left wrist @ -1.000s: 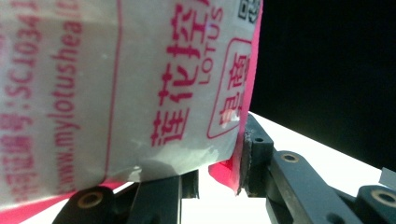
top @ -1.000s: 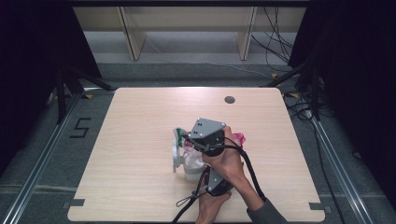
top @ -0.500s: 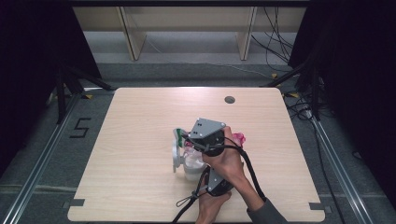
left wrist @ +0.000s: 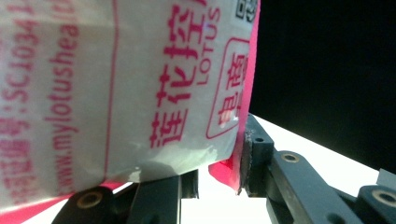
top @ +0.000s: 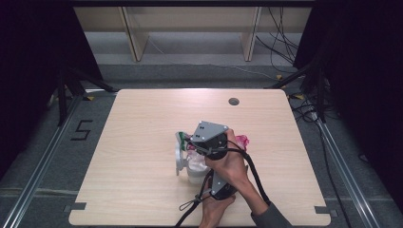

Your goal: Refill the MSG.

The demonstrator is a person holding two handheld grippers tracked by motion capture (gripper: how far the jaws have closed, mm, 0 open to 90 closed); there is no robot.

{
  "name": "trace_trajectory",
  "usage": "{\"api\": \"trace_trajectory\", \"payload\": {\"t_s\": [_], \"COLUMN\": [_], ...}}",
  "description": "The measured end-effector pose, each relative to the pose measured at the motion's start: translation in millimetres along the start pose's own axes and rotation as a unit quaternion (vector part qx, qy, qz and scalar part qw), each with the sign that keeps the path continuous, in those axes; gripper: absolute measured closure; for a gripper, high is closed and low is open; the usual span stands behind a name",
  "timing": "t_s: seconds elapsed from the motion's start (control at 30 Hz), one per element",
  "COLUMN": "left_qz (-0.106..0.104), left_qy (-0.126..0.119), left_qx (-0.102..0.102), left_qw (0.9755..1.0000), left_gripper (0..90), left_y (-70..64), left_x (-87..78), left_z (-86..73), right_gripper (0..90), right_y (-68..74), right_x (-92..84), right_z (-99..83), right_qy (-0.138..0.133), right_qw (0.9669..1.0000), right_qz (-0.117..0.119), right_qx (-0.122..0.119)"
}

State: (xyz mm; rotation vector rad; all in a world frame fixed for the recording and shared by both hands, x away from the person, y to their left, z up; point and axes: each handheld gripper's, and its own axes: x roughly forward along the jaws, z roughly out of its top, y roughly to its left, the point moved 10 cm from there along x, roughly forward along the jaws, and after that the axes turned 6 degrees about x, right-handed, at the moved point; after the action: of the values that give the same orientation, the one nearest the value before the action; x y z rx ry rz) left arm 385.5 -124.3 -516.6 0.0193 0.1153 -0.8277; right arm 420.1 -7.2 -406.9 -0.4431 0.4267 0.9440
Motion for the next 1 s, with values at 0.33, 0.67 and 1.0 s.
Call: {"api": "trace_trajectory", "payload": {"t_s": [0.33, 0.67, 1.0], "left_qz": [-0.005, 0.001, 0.0], "left_qy": [-0.001, 0.001, 0.0], "left_qx": [-0.001, 0.002, 0.005], "left_qw": [1.0, 1.0, 1.0], "left_gripper": [72.1, 72.2, 72.5], "left_y": [-1.2, 0.1, 0.0], "left_x": [0.2, -0.5, -0.1], "left_z": [0.9, 0.7, 1.1], "right_gripper": [89.9, 89.8, 89.8], "right_y": [-1.2, -1.1, -0.4], "right_x": [-1.4, -0.3, -2.1], "right_z": [1.4, 1.5, 1.5], "right_qy": [-0.004, -0.002, -0.004], "right_qw": [1.0, 1.0, 1.0], "right_qz": [0.001, -0.001, 0.001], "right_qx": [-0.002, -0.008, 0.005]}}
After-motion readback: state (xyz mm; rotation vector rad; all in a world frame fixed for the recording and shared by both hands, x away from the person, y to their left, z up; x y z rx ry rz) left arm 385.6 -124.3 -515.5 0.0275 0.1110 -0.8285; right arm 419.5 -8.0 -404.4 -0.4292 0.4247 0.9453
